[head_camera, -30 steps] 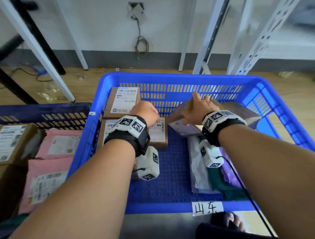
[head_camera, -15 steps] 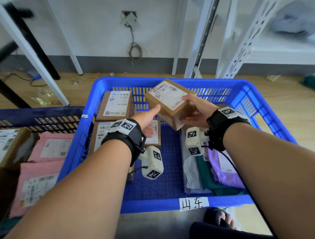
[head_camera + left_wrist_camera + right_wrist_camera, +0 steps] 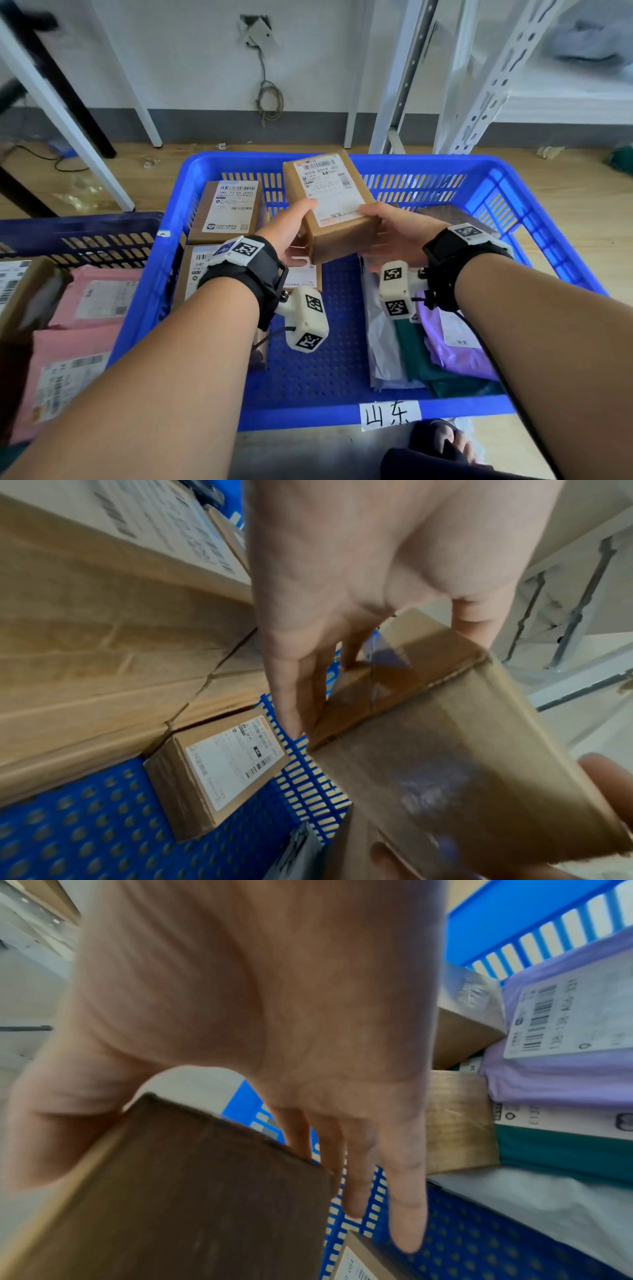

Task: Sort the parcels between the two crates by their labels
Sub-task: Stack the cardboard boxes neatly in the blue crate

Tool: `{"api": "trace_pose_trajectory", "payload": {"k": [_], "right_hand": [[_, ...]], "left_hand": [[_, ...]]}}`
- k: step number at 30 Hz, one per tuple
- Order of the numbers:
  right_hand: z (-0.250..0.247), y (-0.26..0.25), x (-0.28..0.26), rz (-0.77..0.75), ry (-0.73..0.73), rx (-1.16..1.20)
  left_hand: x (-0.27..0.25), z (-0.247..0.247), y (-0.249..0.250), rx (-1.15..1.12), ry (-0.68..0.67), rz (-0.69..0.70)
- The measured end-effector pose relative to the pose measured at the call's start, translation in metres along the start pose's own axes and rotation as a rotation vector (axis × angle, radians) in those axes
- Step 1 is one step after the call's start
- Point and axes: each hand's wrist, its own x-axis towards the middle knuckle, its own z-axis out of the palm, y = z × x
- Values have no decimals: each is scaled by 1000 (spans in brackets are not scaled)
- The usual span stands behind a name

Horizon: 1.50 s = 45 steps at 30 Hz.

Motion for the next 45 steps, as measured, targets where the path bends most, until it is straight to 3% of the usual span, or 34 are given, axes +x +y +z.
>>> {"api": "trace_pose_trajectory", "payload": {"k": [5, 9, 12, 17, 22, 27, 31, 45], "right_hand": [[5, 4, 6, 13, 0, 10], [14, 12, 18, 53, 63, 25], [26, 20, 31, 98, 52, -3], [53, 28, 50, 124, 32, 4], [68, 38, 79, 176, 34, -14], [74, 53, 109, 167, 132, -133], [83, 65, 118, 232, 166, -59], [80, 69, 146, 152, 198, -80]], "left_hand": [[1, -4, -1, 126, 40, 76], [6, -18, 8, 375, 433, 411], [10, -45, 9, 450, 642, 469], [25, -69, -11, 526, 598, 319], [25, -67, -14, 577, 603, 357], [26, -72, -17, 533, 589, 355], [26, -74, -17, 518, 593, 359], [25, -75, -16, 543, 558, 359]]}}
